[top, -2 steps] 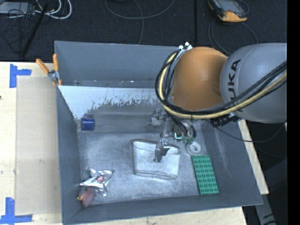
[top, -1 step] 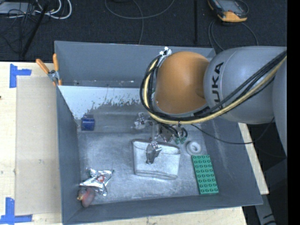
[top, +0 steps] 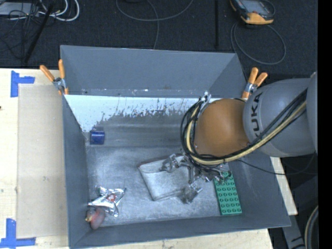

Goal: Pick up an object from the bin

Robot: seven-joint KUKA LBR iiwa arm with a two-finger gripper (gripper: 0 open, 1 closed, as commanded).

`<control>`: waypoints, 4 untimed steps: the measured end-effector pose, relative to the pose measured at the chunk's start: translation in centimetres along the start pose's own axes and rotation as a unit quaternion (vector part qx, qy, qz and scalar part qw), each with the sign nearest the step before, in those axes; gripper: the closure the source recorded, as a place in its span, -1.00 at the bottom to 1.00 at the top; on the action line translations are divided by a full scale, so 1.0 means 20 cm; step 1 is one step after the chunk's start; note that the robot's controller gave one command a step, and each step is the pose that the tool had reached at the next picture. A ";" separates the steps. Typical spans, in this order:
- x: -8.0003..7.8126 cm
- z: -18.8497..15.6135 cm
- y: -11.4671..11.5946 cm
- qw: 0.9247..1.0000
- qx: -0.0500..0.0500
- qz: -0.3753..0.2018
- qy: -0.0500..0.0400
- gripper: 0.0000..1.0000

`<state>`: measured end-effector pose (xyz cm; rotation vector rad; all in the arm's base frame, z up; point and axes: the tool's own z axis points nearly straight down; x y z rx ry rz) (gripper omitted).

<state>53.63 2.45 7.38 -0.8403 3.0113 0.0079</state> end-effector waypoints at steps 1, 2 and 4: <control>0.12 0.00 -0.04 1.000 0.002 -0.002 -0.001 -1.00; 0.11 -0.01 -0.04 1.000 0.002 -0.001 -0.002 1.00; -0.03 -0.71 0.14 0.989 -0.001 -0.148 0.007 1.00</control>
Offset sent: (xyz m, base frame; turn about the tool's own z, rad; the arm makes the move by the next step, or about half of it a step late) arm -0.0208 -0.0220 -0.0038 -0.0066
